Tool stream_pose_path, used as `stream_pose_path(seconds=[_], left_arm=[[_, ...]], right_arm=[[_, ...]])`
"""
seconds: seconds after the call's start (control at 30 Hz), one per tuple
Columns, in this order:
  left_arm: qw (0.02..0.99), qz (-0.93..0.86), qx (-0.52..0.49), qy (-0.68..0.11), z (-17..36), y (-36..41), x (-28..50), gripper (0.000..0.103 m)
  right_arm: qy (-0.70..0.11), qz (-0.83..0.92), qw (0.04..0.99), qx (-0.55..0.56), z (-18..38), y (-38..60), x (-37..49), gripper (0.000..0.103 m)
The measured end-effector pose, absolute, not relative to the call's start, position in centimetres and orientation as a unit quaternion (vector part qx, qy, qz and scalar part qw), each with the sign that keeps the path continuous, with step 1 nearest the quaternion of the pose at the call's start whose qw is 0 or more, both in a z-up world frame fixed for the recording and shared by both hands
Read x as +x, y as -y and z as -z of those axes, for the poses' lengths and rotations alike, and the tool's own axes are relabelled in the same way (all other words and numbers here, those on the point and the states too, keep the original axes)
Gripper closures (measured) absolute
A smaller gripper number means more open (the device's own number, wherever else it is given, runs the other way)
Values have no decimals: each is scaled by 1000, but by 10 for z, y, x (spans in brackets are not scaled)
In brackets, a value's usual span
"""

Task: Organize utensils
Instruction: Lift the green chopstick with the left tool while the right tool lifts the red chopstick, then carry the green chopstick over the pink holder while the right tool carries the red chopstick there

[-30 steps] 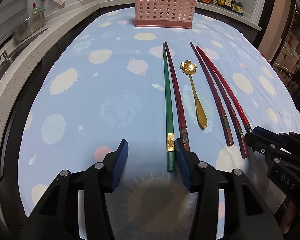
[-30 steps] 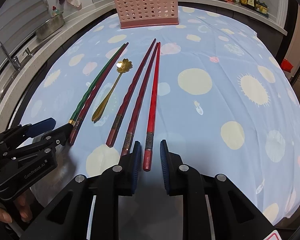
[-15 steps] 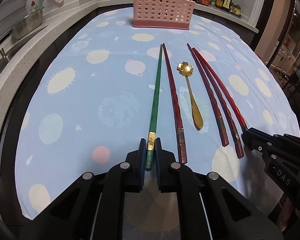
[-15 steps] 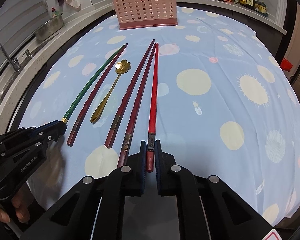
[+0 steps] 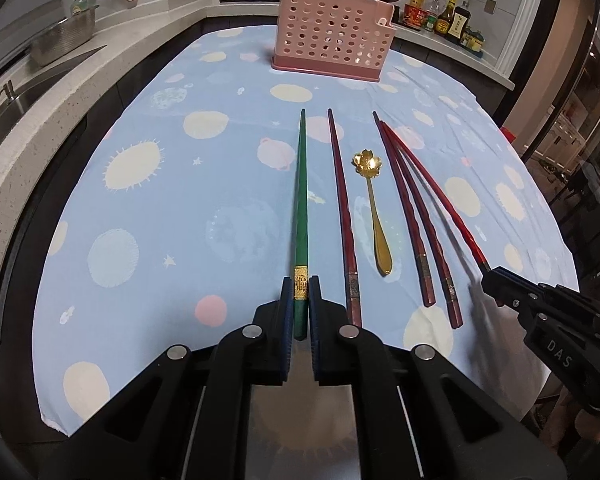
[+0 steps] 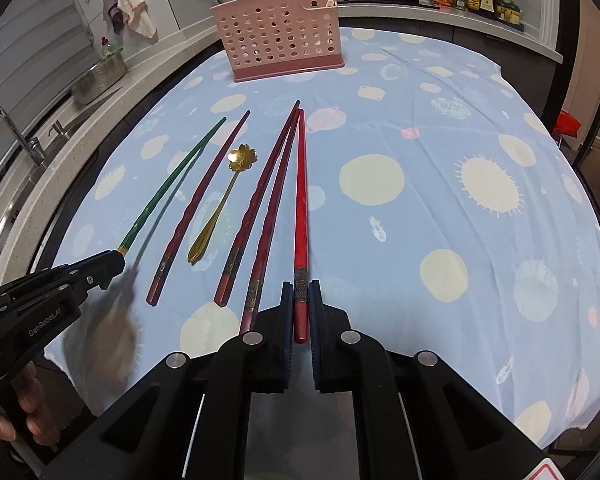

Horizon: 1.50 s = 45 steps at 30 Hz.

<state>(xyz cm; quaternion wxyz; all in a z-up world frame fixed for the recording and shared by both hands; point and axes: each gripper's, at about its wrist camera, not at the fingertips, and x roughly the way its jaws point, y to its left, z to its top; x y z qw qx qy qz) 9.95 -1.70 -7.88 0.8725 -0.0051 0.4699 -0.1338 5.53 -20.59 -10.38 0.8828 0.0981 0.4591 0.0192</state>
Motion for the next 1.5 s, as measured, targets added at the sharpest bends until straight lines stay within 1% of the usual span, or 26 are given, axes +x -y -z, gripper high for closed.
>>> stream_pose_path(seconds=[0.63,1.1,1.5], left_arm=[[903,142,-39,-404,-1,8,111,96],[928,137,-50,-342,-59,9,156,96],[943,131,-68,-297,-102,12,206,96]], right_arm=[[-367,-17,916,159,18,236,63,96],[-298,-10,939,172,-39,260,102,96],[-263,-9,950,169,-68,270,139,96]])
